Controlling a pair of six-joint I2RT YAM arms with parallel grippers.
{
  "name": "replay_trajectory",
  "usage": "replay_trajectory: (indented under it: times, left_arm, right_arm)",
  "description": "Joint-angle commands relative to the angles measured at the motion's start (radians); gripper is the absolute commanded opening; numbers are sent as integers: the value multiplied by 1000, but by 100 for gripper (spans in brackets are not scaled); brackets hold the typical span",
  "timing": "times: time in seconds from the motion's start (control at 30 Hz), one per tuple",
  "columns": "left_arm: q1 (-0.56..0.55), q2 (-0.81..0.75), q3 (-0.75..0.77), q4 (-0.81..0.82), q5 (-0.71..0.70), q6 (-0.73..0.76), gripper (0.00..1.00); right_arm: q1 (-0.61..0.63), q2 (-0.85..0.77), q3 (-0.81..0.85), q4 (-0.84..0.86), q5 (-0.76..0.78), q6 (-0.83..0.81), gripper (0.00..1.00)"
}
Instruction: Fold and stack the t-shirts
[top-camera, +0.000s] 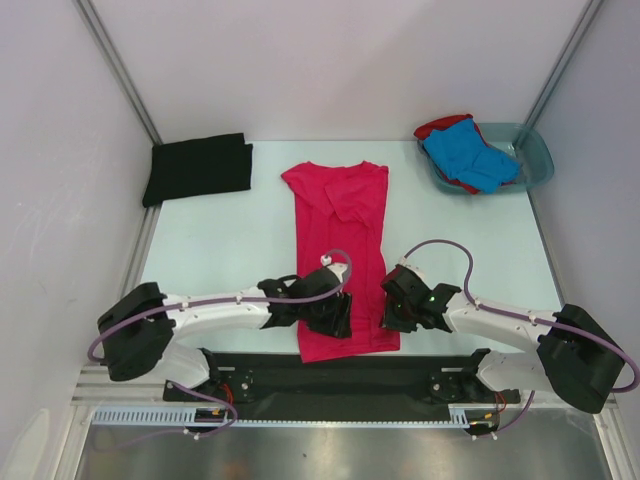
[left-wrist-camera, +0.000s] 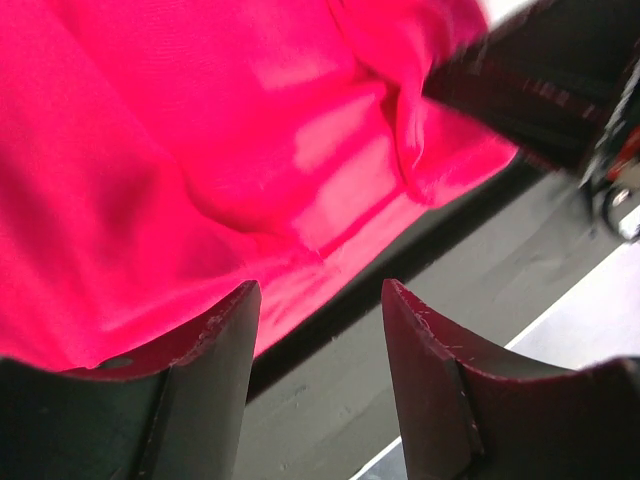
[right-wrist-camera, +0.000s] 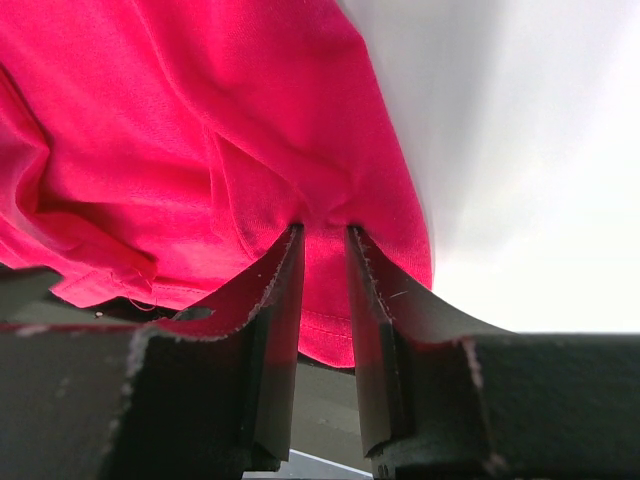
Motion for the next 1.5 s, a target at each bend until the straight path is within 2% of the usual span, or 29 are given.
replay_trajectory:
  times: [0.0, 0.27, 0.43, 0.8, 0.93, 1.47]
  left_arm:
    - [-43, 34, 54, -47, -15, -9, 58]
    - [-83, 85, 112, -200, -175, -58, 61]
    - [-86, 110, 132, -220, -248, -105, 61]
    - [-138, 179, 207, -188, -279, -184, 56]
    - [-158, 203, 252, -214, -300, -205, 57]
    - [-205, 280, 270, -305, -378, -299, 57]
  right_arm:
    - [5, 41, -50, -84, 75, -22, 29]
    - [5, 27, -52, -90, 78, -20, 29]
    - [4, 30, -53, -84, 75, -26, 29]
    - [7, 27, -67, -67, 61, -43, 29]
    - [7, 5, -72, -73, 64, -49, 29]
    - [12, -131, -132, -92, 62, -42, 29]
